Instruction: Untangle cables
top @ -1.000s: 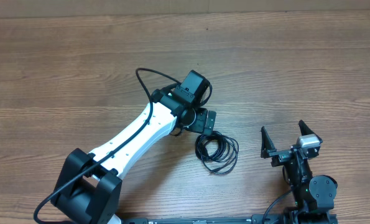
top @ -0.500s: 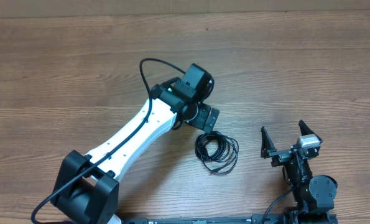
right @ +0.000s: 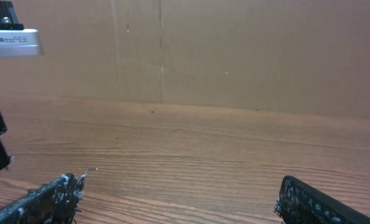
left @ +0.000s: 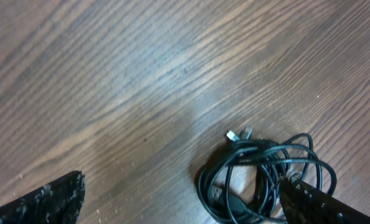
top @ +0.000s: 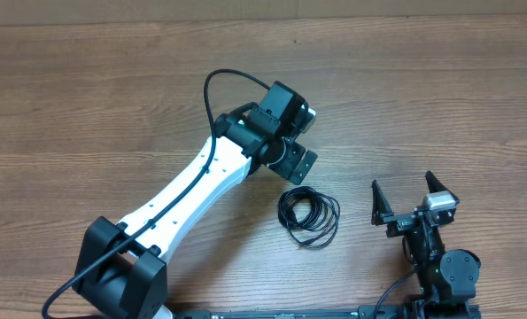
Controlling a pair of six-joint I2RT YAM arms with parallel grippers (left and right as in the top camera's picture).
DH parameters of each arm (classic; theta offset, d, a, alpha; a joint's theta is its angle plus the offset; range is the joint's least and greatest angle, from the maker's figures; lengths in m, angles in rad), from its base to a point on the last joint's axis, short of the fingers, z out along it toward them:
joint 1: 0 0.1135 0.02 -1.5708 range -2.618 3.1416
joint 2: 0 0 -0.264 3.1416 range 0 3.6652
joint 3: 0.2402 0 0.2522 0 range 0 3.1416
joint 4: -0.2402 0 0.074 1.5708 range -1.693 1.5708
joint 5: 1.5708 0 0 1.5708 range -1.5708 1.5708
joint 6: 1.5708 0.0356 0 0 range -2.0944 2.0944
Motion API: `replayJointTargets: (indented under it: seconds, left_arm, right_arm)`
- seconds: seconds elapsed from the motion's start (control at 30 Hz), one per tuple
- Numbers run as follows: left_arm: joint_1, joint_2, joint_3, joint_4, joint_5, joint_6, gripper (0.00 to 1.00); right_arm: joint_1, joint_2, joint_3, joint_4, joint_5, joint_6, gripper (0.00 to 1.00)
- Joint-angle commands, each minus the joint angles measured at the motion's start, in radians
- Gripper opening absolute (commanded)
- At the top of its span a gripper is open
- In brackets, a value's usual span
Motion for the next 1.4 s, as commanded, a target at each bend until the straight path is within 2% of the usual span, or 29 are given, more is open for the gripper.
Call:
replayJointTargets:
  seconds: [0.0,0.6,1.0,1.37]
  left_arm:
    - [0.000,0.003,0.021,0.024,-0.006,0.033,0.99]
    - [0.000,0.052,-0.004,0.025,0.005,0.027,0.99]
    - [0.000,0.114,-0.004,0.019,0.005,-0.021,1.00]
    - [0.000,0.114,-0.004,0.040,0.000,0.040,1.00]
  right_arm:
    - [0.004,-0.012,-0.011,0.004,0.009,-0.001,1.00]
    - [0.004,-0.012,-0.011,0.004,0.009,-0.001,1.00]
    - [0.004,-0.012,-0.011,0.004,0.009,-0.001,1.00]
    - [0.004,-0.012,-0.011,0.004,0.009,-0.001,1.00]
